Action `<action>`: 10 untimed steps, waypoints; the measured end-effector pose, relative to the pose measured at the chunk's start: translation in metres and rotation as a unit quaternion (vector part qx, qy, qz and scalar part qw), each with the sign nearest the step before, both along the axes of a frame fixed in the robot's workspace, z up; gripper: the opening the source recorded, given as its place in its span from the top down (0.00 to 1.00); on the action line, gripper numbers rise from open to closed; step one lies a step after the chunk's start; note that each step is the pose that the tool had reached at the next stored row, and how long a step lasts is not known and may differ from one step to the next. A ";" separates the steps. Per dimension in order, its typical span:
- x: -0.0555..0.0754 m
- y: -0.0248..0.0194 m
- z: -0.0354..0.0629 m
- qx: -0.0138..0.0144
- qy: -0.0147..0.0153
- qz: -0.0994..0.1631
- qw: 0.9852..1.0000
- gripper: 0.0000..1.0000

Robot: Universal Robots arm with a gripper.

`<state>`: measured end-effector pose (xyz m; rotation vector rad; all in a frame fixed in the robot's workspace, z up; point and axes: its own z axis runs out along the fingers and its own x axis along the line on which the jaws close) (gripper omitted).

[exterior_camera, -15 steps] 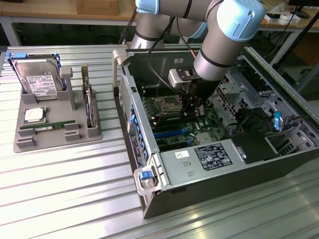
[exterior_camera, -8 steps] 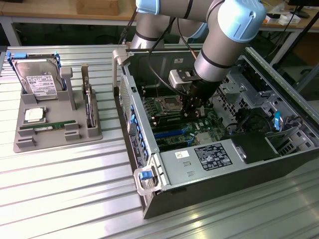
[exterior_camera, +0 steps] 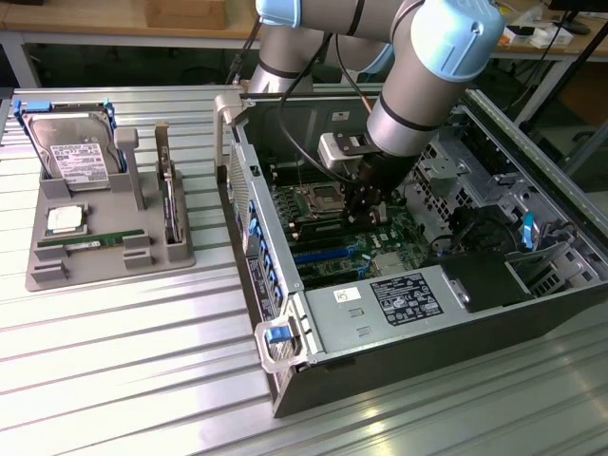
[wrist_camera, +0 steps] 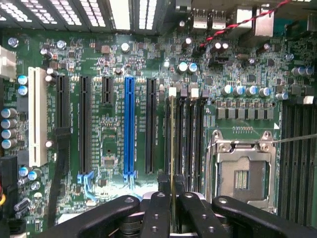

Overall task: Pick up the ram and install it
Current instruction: 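Insert the ram into the slot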

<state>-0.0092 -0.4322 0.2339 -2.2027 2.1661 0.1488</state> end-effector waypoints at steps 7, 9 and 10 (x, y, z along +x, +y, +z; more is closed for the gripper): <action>0.002 0.0000 0.0000 0.000 0.000 0.000 1.000 0.87; 0.003 0.0000 0.0000 0.000 0.000 0.000 1.000 0.87; 0.003 0.0000 0.0000 0.000 0.000 0.000 1.000 0.87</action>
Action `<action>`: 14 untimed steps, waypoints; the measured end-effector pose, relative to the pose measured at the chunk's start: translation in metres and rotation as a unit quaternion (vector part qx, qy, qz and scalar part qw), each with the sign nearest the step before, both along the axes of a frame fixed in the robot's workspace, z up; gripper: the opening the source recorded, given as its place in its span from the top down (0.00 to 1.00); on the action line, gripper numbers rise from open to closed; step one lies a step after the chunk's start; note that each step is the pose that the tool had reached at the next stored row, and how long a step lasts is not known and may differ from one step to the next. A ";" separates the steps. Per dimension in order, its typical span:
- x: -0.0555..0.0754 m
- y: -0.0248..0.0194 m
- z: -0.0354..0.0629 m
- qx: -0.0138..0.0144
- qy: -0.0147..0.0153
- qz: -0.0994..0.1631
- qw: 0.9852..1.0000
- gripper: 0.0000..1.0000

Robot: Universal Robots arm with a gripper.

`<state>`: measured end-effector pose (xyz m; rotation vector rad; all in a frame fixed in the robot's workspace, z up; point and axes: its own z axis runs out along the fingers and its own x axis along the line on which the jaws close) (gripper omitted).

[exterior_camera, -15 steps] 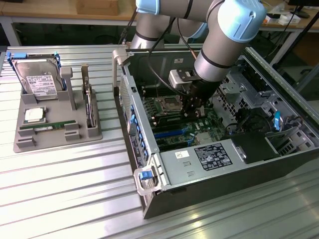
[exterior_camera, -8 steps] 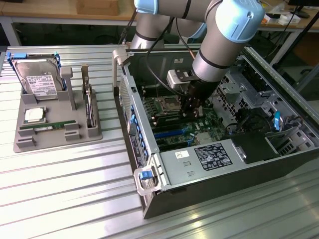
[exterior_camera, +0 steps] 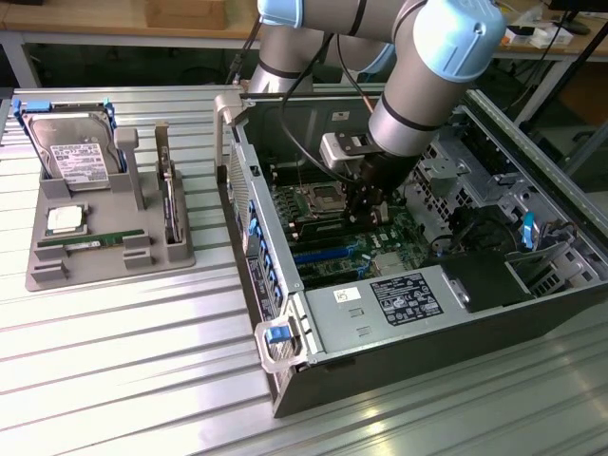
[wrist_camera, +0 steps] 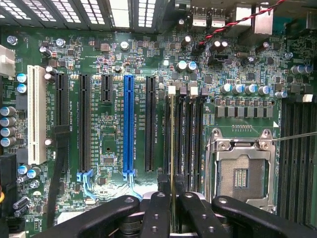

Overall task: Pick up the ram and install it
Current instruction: 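Insert the ram into the slot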

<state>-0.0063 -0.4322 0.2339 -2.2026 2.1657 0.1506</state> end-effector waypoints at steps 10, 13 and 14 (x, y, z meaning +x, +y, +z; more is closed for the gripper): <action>0.000 0.0000 0.0000 0.001 0.000 0.000 1.000 0.87; 0.000 0.0000 0.0000 0.001 0.000 0.000 1.000 0.87; 0.000 0.0000 0.0000 0.001 0.000 0.000 1.000 0.87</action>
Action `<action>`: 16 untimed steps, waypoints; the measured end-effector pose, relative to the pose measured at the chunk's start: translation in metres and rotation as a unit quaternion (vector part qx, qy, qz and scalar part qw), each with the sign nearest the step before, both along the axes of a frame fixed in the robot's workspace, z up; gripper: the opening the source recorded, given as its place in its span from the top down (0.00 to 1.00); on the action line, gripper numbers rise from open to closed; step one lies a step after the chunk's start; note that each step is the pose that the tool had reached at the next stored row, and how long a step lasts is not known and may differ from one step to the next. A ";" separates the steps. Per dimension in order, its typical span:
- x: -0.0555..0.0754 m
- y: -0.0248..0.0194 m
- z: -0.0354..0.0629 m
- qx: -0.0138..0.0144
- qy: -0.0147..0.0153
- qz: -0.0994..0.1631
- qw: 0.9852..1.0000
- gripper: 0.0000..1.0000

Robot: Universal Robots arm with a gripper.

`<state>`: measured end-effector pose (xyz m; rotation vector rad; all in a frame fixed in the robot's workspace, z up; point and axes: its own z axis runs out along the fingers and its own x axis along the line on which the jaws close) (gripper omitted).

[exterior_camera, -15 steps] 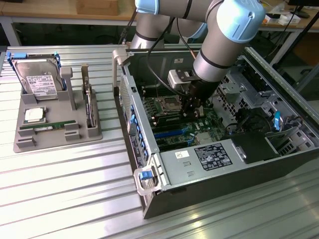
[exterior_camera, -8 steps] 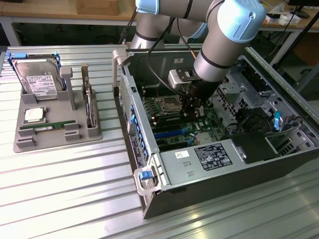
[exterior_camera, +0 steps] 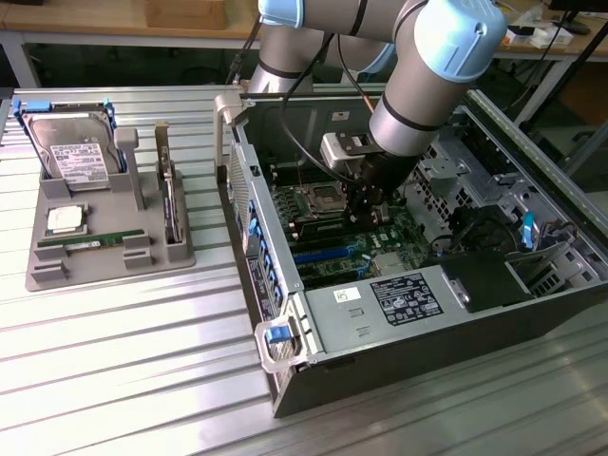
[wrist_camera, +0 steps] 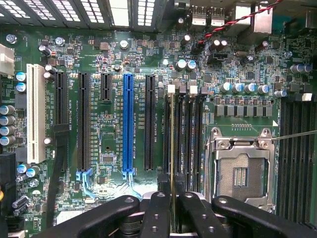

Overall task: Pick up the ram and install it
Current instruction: 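Insert the ram into the slot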

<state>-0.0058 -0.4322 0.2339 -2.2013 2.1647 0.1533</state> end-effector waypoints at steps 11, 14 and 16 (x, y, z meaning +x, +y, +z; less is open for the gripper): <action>0.000 -0.0009 -0.0020 0.007 0.000 0.000 1.000 0.87; 0.000 -0.0009 -0.0020 0.007 0.000 0.000 1.000 0.87; 0.000 -0.0009 -0.0021 0.007 0.000 0.000 1.000 0.87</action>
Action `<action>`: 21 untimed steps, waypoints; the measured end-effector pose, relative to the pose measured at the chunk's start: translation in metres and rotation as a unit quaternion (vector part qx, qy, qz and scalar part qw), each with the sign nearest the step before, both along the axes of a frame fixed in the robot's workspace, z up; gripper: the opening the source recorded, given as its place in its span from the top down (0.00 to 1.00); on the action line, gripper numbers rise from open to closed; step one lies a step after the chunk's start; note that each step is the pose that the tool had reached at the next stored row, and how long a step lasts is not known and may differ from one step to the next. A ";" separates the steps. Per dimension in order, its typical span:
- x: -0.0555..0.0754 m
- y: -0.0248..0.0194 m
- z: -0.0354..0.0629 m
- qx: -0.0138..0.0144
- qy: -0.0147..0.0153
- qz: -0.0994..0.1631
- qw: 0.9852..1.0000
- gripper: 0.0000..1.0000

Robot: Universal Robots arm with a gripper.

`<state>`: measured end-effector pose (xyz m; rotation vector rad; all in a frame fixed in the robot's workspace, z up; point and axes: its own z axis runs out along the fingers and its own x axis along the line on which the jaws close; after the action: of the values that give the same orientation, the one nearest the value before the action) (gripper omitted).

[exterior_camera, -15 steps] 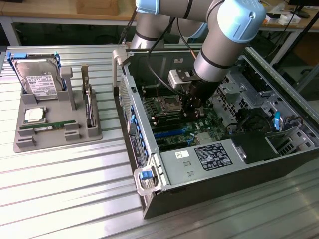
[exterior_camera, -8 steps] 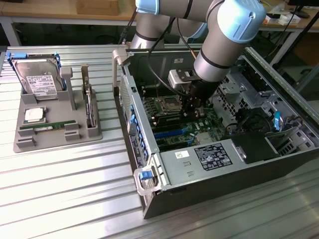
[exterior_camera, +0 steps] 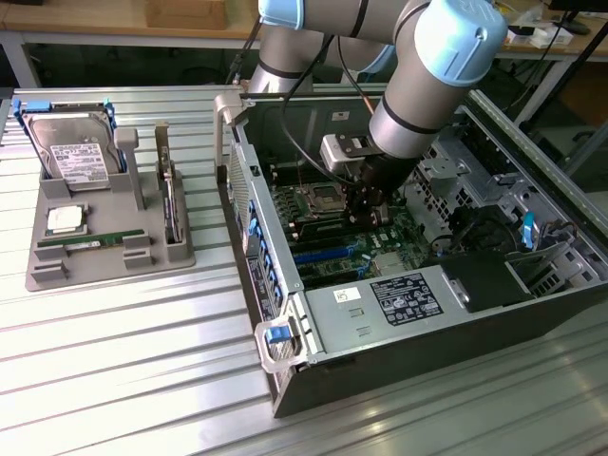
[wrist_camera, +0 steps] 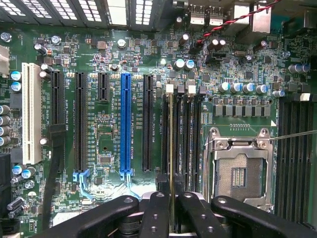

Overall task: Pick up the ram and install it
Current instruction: 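Insert the ram into the slot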

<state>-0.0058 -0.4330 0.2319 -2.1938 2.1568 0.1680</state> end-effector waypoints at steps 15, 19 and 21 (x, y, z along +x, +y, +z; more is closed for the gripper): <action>0.000 -0.0007 -0.0042 0.001 0.000 0.000 1.000 0.87; 0.000 -0.0006 0.0002 0.016 0.000 0.000 1.000 0.87; 0.000 -0.0007 0.0002 0.016 0.000 0.000 1.000 0.87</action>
<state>-0.0059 -0.4337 0.2321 -2.1771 2.1393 0.2003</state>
